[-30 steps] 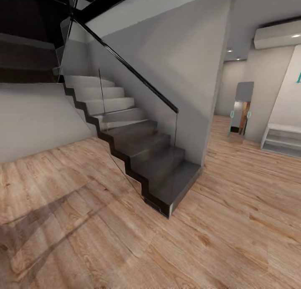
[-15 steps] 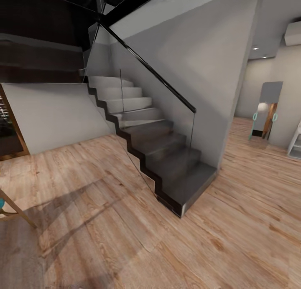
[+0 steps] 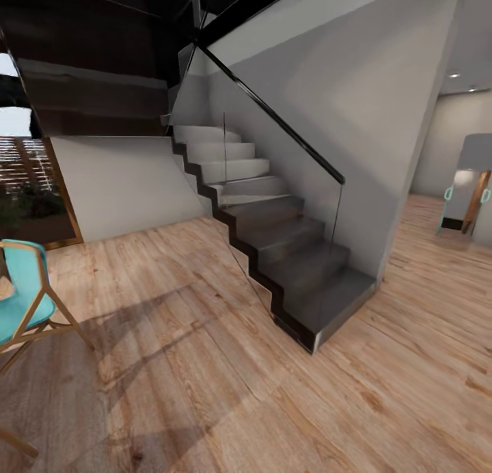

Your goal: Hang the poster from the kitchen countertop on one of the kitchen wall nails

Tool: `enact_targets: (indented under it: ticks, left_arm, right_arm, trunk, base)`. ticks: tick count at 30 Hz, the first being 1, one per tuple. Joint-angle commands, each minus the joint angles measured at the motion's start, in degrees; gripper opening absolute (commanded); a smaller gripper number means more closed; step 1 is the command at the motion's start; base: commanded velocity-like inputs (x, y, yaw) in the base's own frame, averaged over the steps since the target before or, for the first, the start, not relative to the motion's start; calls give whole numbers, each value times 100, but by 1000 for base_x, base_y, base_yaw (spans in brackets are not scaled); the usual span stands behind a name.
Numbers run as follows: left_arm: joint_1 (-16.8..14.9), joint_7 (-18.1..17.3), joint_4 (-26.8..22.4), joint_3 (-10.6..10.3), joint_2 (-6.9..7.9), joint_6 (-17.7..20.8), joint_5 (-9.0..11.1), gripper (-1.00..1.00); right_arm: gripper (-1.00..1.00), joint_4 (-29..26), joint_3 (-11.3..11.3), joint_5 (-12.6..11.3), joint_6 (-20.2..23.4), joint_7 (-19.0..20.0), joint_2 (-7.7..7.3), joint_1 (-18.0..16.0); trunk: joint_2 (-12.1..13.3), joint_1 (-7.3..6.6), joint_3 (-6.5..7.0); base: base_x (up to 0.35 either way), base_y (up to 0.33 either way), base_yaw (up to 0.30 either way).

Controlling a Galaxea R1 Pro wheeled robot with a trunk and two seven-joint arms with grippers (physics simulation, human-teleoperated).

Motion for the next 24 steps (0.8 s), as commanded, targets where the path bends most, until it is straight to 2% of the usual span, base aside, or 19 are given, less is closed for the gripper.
enact_targets:
  ticks: [1,24]
  left_arm:
    - [1,-2,-6,6,-2,-8,-1,100]
    - [1,-2,-6,6,-2,-9,-1,100]
  right_arm:
    - [100,3,9,3,-17,0,-2,-3]
    - [100,14,10,3,-14,0,-2,-4]
  trunk:
    - [-3,0,-5]
    - [-3,0,-13]
  base:
    - [-4,0,282]
    - [-16,0,268]
